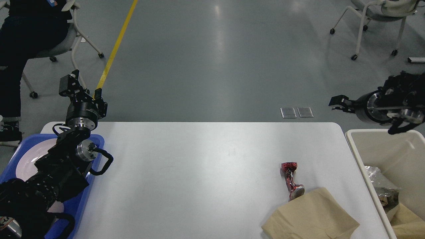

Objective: Tidy desktop
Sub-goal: 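Move the right gripper down onto the red can and grasp it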

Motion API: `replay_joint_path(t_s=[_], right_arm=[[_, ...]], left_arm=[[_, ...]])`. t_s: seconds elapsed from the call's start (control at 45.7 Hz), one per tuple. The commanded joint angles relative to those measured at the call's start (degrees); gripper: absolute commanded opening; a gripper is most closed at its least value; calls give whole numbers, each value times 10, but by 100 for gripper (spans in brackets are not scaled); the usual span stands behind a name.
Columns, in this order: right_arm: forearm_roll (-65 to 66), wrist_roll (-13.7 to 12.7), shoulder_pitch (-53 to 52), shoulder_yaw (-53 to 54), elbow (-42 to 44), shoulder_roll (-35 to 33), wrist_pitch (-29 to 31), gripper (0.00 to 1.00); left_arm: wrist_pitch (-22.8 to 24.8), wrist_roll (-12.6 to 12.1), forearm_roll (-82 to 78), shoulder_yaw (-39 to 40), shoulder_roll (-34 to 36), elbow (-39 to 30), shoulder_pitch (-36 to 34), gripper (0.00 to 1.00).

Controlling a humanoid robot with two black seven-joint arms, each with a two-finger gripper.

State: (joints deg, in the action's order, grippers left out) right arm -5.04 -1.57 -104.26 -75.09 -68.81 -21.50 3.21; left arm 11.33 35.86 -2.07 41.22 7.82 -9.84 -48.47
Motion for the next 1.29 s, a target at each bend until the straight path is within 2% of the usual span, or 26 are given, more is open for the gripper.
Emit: replay_joint_path(t_s=[0.0,0.285,0.394,0.679,0.81,1.051,1.27], right_arm=[[43,3,-101,9,-80,38,87,100],[81,4,-265,64,-179,58,216,100],[81,3,-243,73,-174,84,235,100],[84,0,62,76,-24,174,121,100],[90,1,145,74,19,181,56,99],[164,3,265,72,97,184,-121,99],[167,4,321,72,139,189,-143,99]], left_arm=[[0,0,1,0,0,0,0,96],[0,0,0,0,0,0,0,96],[0,0,0,0,0,0,0,96],[0,0,1,0,0,0,0,96],[0,0,0,0,0,0,0,96],[0,0,0,0,0,0,0,96],[0,0,0,0,0,0,0,96]])
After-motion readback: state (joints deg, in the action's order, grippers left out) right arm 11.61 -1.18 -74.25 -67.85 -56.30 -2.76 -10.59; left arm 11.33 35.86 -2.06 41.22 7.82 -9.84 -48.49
